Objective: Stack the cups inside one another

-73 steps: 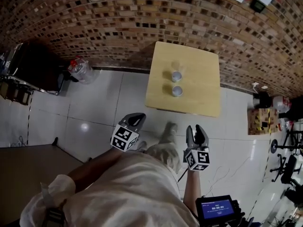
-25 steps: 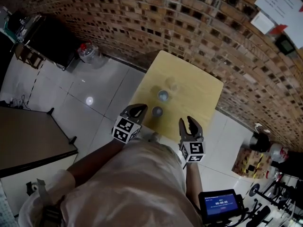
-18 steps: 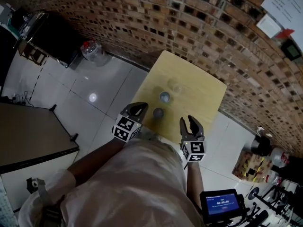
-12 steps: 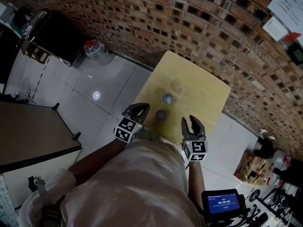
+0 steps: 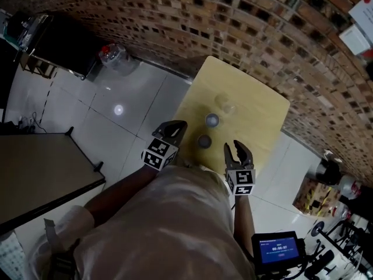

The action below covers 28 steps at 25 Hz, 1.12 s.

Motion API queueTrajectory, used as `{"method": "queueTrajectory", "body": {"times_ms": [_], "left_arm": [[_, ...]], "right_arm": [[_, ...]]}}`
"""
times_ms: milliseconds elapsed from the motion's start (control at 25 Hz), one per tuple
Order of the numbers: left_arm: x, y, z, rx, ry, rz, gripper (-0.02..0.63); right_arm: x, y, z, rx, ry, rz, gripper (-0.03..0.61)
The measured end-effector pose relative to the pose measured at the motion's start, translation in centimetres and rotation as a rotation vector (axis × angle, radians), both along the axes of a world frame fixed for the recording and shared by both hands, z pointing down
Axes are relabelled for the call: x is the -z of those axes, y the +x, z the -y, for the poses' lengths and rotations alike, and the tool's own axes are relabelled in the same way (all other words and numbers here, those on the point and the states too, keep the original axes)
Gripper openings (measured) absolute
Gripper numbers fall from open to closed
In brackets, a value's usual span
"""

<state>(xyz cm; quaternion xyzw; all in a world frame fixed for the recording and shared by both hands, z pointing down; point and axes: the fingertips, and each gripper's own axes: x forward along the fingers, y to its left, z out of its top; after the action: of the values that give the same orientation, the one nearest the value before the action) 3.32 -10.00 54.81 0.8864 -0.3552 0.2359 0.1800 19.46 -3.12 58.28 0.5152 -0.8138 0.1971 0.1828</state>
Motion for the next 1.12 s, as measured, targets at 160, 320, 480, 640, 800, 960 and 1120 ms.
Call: {"method": "queueTrajectory", "body": {"times_ms": [160, 320, 480, 640, 800, 960, 1120], "left_arm": [[0.3, -1.2, 3.4, -0.082, -0.002, 0.000, 0.020], [0.6, -1.9, 6.0, -0.195, -0.017, 0.011, 0.020], [0.3, -1.4, 6.9, -0.304, -0.022, 0.015, 0.020], [-0.9, -1.2, 6.1, -0.413, -0.017, 0.036, 0.020], [-3.1, -1.4, 4.2, -0.514, -0.073, 0.066, 0.034], [-4.7, -1.5, 3.0, -0.572, -0.087, 0.100, 0.037], [-5.2, -1.4, 2.3, -0.601, -0.078, 0.114, 0.037]], "right_arm": [[-2.8, -1.0, 0.7, -0.049, -0.055, -0.064, 0.126], [-5.3, -4.4, 0.1, -0.044, -0.128, -0.084, 0.126], [-8.3, -7.4, -0.8, 0.012, -0.193, -0.159, 0.126], [-11.5, -9.2, -2.2, 0.026, -0.262, -0.229, 0.126], [-14.1, -10.4, -3.4, 0.025, -0.323, -0.275, 0.126], [-16.0, -11.2, -3.7, 0.039, -0.372, -0.305, 0.126], [-17.8, -11.8, -3.8, 0.067, -0.408, -0.329, 0.124]]}}
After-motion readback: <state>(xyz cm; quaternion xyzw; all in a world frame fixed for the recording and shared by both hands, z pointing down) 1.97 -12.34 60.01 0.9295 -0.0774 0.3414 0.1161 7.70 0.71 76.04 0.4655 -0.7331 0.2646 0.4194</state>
